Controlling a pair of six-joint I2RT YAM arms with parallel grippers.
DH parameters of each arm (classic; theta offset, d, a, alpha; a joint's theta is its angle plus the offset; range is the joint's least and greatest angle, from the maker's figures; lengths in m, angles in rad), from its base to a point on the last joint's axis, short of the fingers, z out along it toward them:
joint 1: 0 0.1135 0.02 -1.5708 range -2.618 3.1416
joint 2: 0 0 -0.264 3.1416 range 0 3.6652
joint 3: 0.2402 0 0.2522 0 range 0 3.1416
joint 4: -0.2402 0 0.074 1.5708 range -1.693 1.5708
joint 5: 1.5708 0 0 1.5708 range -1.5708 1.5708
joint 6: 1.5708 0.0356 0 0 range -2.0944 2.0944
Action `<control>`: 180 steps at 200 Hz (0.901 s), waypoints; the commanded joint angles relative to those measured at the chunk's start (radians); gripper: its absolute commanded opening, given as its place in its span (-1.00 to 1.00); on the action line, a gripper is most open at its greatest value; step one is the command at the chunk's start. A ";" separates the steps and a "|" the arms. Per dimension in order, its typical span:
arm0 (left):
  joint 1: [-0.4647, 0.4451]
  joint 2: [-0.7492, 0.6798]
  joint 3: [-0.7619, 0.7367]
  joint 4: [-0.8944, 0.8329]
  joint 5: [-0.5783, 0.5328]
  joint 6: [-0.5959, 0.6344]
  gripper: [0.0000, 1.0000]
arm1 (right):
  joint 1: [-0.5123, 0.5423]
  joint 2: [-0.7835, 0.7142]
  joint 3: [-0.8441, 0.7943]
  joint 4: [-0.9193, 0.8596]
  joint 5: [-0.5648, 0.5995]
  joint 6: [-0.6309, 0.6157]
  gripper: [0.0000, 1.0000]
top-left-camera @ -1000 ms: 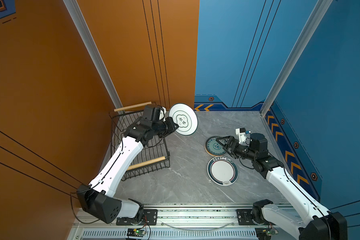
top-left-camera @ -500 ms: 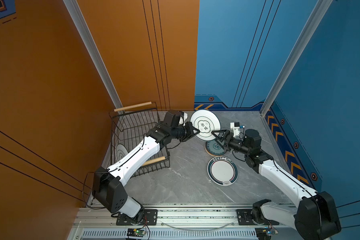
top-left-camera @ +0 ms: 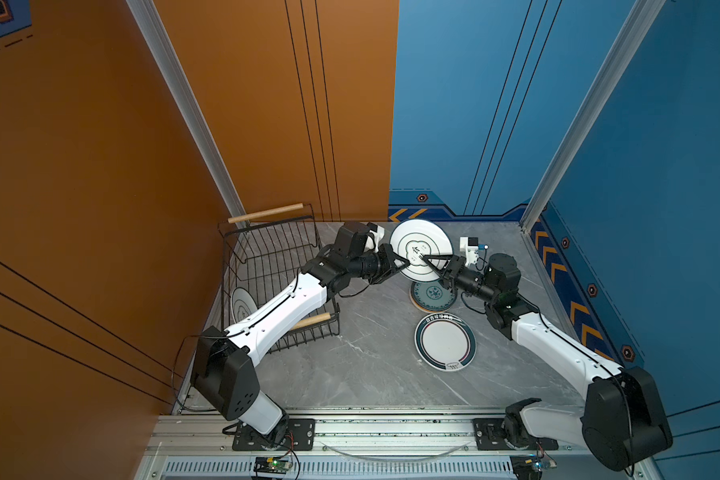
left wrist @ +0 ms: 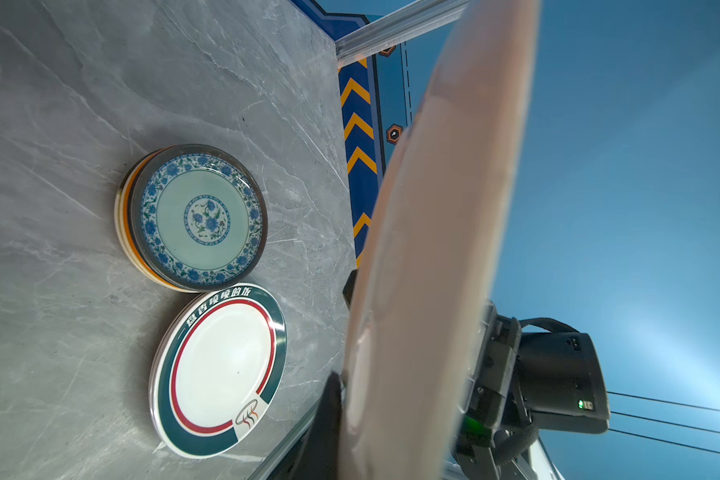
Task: Unload the plates from the dish rack
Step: 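Grasp the white plate rim with the right gripper while the left holds it, then carry the white plate over the red-ring stack with the right while the left withdraws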
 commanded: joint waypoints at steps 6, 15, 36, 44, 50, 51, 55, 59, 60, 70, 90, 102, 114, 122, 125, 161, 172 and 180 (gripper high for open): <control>-0.021 0.018 -0.008 0.042 0.051 0.004 -0.97 | 0.002 0.003 0.008 0.101 -0.027 0.012 -0.45; -0.022 0.021 -0.009 0.042 0.054 0.005 -0.94 | -0.001 0.004 0.006 0.103 -0.026 0.011 -0.50; -0.023 0.025 -0.011 0.041 0.058 0.009 -0.85 | -0.003 0.003 0.003 0.104 -0.027 0.008 -0.65; -0.023 0.025 -0.011 0.042 0.058 0.015 -0.79 | -0.004 0.001 0.005 0.106 -0.029 0.006 -0.74; -0.022 0.028 -0.011 0.039 0.057 0.017 -0.73 | -0.003 -0.001 0.005 0.104 -0.032 0.004 -0.79; -0.022 0.028 -0.012 0.039 0.057 0.017 -0.71 | -0.004 -0.001 0.005 0.104 -0.032 0.003 -0.80; -0.022 0.028 -0.013 0.039 0.057 0.019 -0.66 | -0.004 -0.003 0.006 0.100 -0.032 0.001 -0.81; -0.022 0.027 -0.014 0.039 0.056 0.022 -0.59 | -0.005 -0.006 0.007 0.094 -0.031 -0.001 -0.81; -0.022 0.028 -0.014 0.039 0.055 0.022 -0.57 | -0.005 -0.006 0.008 0.092 -0.030 -0.002 -0.81; -0.021 0.026 -0.014 0.029 0.046 0.032 -0.40 | -0.007 -0.013 0.012 0.071 -0.030 -0.013 -0.82; -0.016 0.017 -0.013 0.007 0.025 0.058 -0.26 | -0.019 -0.029 0.016 0.035 -0.029 -0.030 -0.92; -0.009 0.012 -0.014 -0.019 0.027 0.070 -0.20 | -0.030 -0.039 0.020 0.018 -0.031 -0.038 -0.95; -0.001 0.004 -0.014 -0.039 0.028 0.083 -0.11 | -0.043 -0.049 0.022 0.007 -0.034 -0.042 -0.96; 0.008 -0.005 -0.013 -0.055 0.024 0.095 -0.06 | -0.055 -0.054 0.027 -0.005 -0.041 -0.045 -0.96; 0.011 -0.009 -0.012 -0.066 0.022 0.102 -0.05 | -0.061 -0.055 0.029 -0.012 -0.043 -0.048 -0.96; 0.067 -0.088 0.022 -0.291 -0.087 0.251 0.15 | -0.153 -0.106 0.075 -0.177 -0.072 -0.120 -0.96; 0.094 -0.121 0.033 -0.373 -0.134 0.300 0.18 | -0.182 -0.126 0.102 -0.293 -0.071 -0.176 -0.96; 0.114 -0.145 0.045 -0.443 -0.179 0.337 0.20 | -0.203 -0.145 0.121 -0.385 -0.061 -0.227 -0.95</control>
